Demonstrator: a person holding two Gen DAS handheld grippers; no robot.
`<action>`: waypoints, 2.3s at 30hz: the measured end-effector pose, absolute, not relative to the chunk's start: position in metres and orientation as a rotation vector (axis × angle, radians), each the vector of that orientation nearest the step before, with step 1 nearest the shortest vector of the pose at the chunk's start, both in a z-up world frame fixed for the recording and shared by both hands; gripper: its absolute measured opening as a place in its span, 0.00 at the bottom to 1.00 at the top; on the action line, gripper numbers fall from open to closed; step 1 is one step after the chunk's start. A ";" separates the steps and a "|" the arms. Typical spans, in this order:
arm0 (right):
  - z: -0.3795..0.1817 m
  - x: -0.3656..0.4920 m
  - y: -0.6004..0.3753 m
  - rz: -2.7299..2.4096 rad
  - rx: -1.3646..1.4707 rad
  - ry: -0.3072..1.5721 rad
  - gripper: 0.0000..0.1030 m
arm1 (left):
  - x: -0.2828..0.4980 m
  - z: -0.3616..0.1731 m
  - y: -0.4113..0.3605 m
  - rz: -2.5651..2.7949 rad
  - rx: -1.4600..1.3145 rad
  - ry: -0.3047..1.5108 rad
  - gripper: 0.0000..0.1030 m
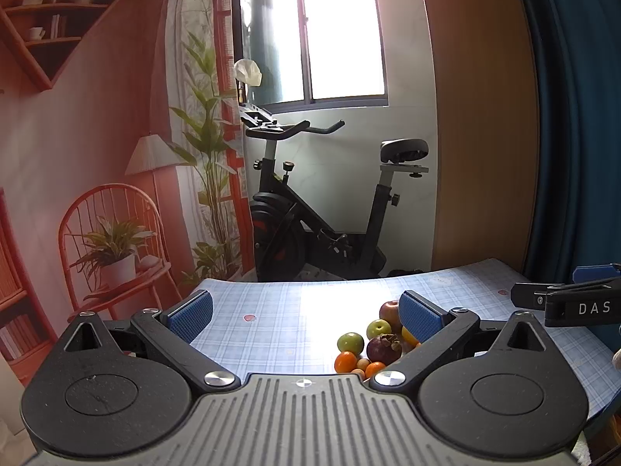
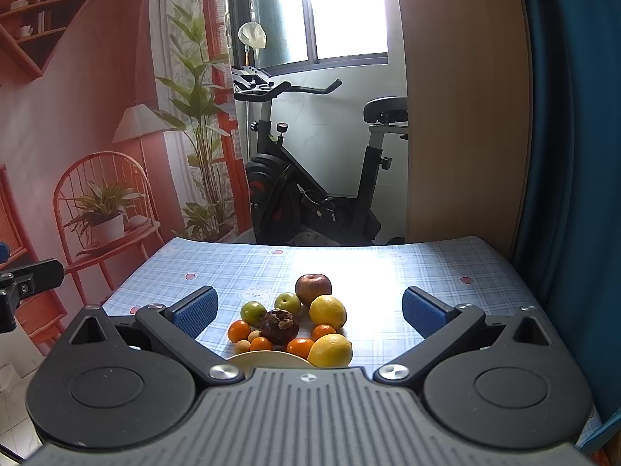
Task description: Organize fruits
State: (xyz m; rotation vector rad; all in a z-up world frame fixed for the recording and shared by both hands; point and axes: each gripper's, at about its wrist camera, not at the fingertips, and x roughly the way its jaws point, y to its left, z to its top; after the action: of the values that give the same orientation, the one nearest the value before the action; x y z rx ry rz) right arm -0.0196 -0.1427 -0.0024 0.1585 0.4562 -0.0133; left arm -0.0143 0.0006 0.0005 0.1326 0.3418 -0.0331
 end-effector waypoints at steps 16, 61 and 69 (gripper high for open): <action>-0.002 -0.021 -0.141 -0.014 0.157 0.451 1.00 | -0.016 0.002 0.001 -0.033 0.131 0.335 1.00; -0.082 0.059 -0.173 0.016 0.082 0.441 0.99 | 0.103 -0.056 0.030 -0.052 0.001 0.461 0.95; -0.132 0.085 -0.184 0.012 0.070 0.548 0.98 | 0.140 -0.098 0.031 -0.107 -0.014 0.539 0.95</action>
State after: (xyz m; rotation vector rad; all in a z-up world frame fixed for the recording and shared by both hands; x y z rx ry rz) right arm 0.0854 -0.1841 -0.1318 0.0703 0.5481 0.0117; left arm 0.1399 0.0310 -0.0980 -0.0139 0.5387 -0.1066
